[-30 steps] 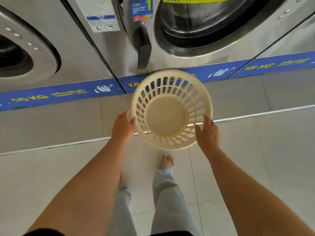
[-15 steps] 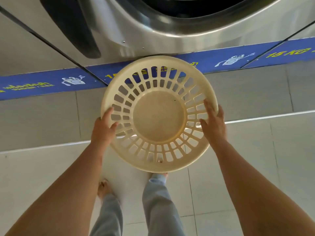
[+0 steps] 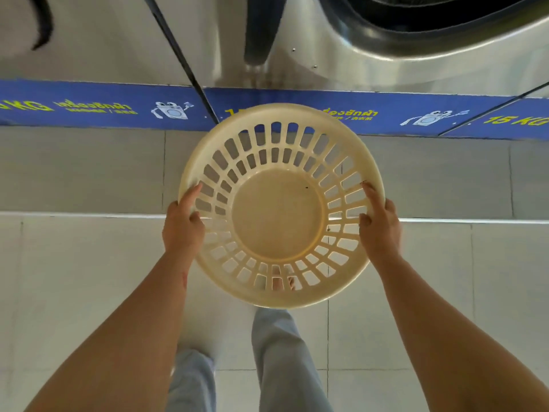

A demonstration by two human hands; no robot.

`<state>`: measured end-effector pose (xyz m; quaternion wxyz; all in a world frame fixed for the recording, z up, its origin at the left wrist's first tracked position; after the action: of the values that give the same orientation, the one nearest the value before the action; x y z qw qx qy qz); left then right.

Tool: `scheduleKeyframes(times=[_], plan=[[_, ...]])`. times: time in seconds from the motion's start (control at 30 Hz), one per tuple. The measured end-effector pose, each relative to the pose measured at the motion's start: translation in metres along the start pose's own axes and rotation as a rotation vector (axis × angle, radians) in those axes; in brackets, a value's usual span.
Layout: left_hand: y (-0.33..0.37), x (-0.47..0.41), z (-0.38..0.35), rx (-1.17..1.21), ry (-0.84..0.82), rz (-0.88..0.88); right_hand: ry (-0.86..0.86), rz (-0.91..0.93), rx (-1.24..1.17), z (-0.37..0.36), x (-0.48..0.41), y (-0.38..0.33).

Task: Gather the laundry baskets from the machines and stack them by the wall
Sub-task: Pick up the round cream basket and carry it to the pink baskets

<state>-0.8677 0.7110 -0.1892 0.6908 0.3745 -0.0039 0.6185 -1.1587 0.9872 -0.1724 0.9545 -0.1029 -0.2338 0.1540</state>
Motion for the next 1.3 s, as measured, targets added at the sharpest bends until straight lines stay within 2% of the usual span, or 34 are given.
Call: scheduleKeyframes(times=[0.27,0.83,1.1,1.3], plan=[[-0.106,0.048,0.136,0.045,0.123,0.093,-0.048,0.142,0.042,-0.022,0.106,-0.115],[-0.426,0.194,0.463,0.350,0.461,0.417,-0.196,0.672,0.084,-0.135,0.408,-0.442],[-0.539,0.226,0.546,0.465,0.644,0.588,-0.289,0.896,0.192,-0.204,0.493,-0.594],[-0.608,0.204,0.599,0.537,0.719,0.707,-0.370,1.059,0.291,-0.275,0.530,-0.718]])
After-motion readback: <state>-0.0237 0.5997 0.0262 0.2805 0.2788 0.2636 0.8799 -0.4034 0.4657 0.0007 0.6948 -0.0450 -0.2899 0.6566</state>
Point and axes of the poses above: each hand's wrist, its own x-axis away from the middle knuckle, its own z-axis out of the back of the hand, y = z × x, the point moved 8 cm from there along -x, towards the middle knuckle, and after that the axes turned 6 degrees about x, right-handed, at the moved point
